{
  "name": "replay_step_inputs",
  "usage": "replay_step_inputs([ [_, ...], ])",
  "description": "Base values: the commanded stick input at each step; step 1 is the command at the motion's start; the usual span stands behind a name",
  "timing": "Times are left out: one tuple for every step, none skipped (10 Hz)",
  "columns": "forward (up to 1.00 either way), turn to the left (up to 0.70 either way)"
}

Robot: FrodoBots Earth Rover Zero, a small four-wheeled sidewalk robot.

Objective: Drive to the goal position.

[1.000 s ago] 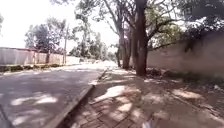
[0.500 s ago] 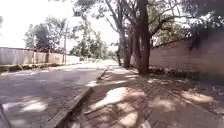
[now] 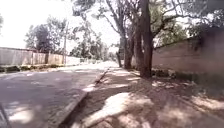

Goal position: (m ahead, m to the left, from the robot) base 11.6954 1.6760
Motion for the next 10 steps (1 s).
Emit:
replay_step_inputs([
  [0.80,0.00],
  [0.85,0.00],
  [0.85,0.00],
  [0.85,0.00],
  [0.85,0.00],
  [0.85,0.00],
  [0.85,0.00],
  [0.85,0.00],
  [0.85,0.00],
  [0.85,0.00],
])
